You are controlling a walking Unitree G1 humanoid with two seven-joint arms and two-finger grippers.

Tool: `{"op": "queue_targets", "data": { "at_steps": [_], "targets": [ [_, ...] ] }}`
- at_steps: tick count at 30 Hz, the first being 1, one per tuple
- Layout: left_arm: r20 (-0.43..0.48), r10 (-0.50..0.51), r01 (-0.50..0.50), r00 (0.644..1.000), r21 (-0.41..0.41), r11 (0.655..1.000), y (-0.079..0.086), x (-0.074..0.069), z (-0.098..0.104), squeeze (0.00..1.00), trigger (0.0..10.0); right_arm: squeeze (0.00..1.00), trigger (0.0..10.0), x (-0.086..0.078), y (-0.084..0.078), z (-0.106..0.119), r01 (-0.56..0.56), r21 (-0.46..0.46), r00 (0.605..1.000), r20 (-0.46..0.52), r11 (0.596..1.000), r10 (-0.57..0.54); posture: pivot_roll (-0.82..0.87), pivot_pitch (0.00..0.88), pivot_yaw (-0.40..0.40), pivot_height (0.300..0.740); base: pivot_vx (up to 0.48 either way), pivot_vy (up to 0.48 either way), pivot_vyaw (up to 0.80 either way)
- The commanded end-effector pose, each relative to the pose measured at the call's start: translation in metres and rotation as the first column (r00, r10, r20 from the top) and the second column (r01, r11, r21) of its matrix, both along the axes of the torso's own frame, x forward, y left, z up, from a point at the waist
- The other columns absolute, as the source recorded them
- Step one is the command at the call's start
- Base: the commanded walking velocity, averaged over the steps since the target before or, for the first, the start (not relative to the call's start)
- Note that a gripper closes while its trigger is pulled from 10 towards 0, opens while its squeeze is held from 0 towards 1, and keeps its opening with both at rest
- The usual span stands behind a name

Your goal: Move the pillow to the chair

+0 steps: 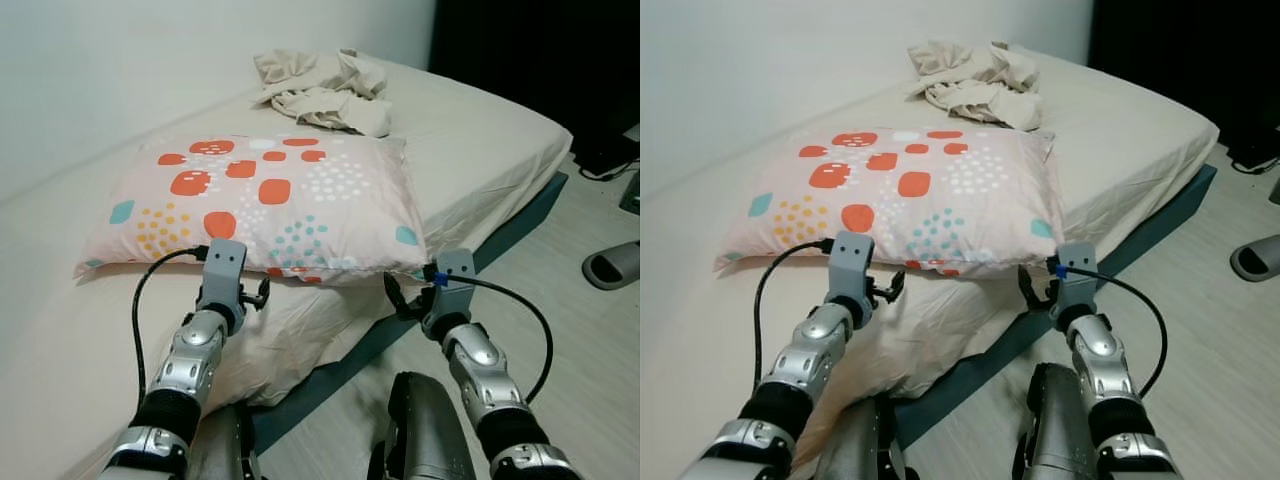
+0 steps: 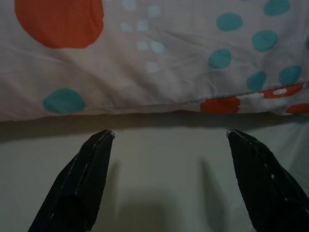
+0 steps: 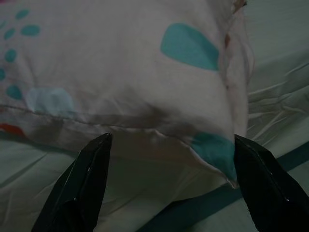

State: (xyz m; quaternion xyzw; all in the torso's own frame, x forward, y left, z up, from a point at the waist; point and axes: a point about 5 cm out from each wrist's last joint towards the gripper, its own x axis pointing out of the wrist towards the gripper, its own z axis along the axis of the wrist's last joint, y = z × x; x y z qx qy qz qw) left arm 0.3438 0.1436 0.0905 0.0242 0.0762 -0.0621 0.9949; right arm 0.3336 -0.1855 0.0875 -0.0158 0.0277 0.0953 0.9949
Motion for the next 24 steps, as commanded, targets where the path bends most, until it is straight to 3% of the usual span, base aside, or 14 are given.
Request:
{"op": "queue_targets", "data": {
  "at_steps": [1, 10, 13, 24],
  "targets": [
    [-0.031, 0.029, -0.029, 0.999, -0.012, 0.999, 0.007, -0.007, -0.010, 0.00, 10.0, 0.00, 10.0, -0.003, 0.007, -0.005, 0.003, 0.028, 1.000, -0.012, 1.000, -0.003, -0.06, 0.179, 0.126, 0.553, 0.000, 0.000, 0.00],
    [-0.052, 0.070, -0.072, 0.996, -0.038, 0.997, 0.005, -0.018, -0.023, 0.00, 10.0, 0.00, 10.0, -0.009, 0.016, -0.013, -0.041, 0.015, 0.998, -0.036, 0.999, 0.042, -0.08, 0.142, 0.066, 0.553, 0.000, 0.000, 0.00],
    [-0.049, 0.094, -0.097, 0.994, -0.050, 0.994, 0.003, -0.023, -0.027, 0.00, 10.0, 0.00, 10.0, -0.010, 0.017, -0.016, -0.087, -0.017, 0.995, -0.056, 0.996, 0.086, -0.08, 0.127, 0.012, 0.553, 0.000, 0.000, 0.00],
    [-0.039, 0.170, -0.173, 0.985, -0.073, 0.982, 0.008, -0.037, -0.033, 0.00, 10.0, 0.00, 10.0, -0.005, 0.023, -0.012, -0.192, -0.070, 0.979, -0.076, 0.979, 0.187, -0.06, 0.112, -0.093, 0.553, 0.000, 0.000, 0.00]
  ]
}}
